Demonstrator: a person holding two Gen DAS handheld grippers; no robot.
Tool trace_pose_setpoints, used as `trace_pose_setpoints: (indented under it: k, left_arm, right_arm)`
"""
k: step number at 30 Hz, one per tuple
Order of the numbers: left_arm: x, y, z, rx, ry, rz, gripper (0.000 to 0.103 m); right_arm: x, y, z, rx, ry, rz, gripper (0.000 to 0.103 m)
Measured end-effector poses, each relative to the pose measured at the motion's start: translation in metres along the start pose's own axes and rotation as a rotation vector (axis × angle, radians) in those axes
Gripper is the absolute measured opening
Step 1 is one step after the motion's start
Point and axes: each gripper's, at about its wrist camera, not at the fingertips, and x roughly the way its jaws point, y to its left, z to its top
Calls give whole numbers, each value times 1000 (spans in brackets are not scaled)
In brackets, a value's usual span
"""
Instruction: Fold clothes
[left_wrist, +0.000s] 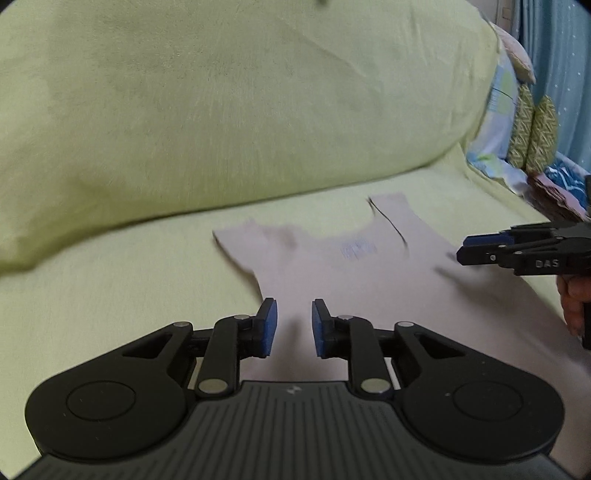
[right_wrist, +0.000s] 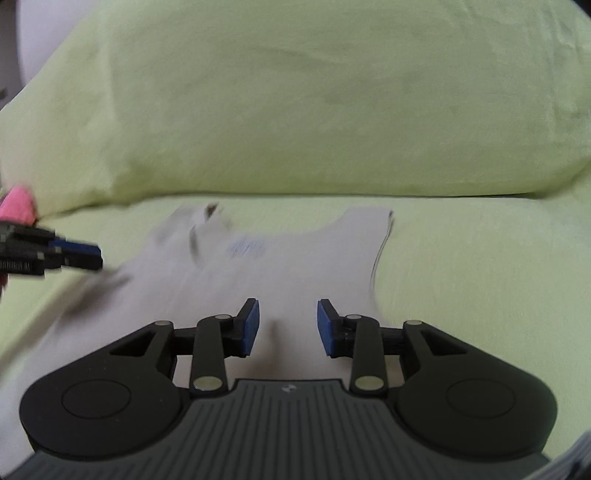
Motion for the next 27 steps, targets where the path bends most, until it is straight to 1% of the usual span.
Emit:
trace_pose_setpoints:
  k: [2, 3, 6, 9, 11, 14, 15, 17, 22, 25, 27]
  left_arm:
    - [14, -1, 6, 21, 11, 0, 24]
    - [28, -2, 11, 56, 26, 4, 24]
    - [52, -9, 16, 130, 72, 17, 25]
    - [71, -14, 16, 206, 80, 49, 29]
    - [76, -12, 22, 189, 80, 44, 29]
    - [76, -4, 33, 142, 53, 32, 29]
    - [75, 1, 38, 136, 40, 43, 30]
    - [75, 6, 42, 143, 38, 65, 30]
    - [88, 7, 45, 281, 65, 115, 29]
    - [96, 0, 46, 405, 77, 129, 29]
    - [97, 0, 49, 442, 75, 116, 30]
  right_arm:
    - [9, 2, 4, 17, -22, 13, 35]
    - [11, 3, 3, 16, -26, 21, 36]
    - [16, 6, -7, -36, -1, 25, 36]
    - [20, 2, -15, -44, 18, 15, 37]
    - [21, -2, -16, -28, 20, 6, 37]
    - [20, -9, -17, -9, 15, -6, 38]
    - [21, -10, -18, -4, 12, -9, 38]
    - [19, -11, -17, 1, 10, -6, 39]
    - [19, -12, -17, 4, 7, 0, 39]
    - [20, -13, -16, 3, 1, 0, 39]
    - [20, -15, -15, 4, -4, -5, 39]
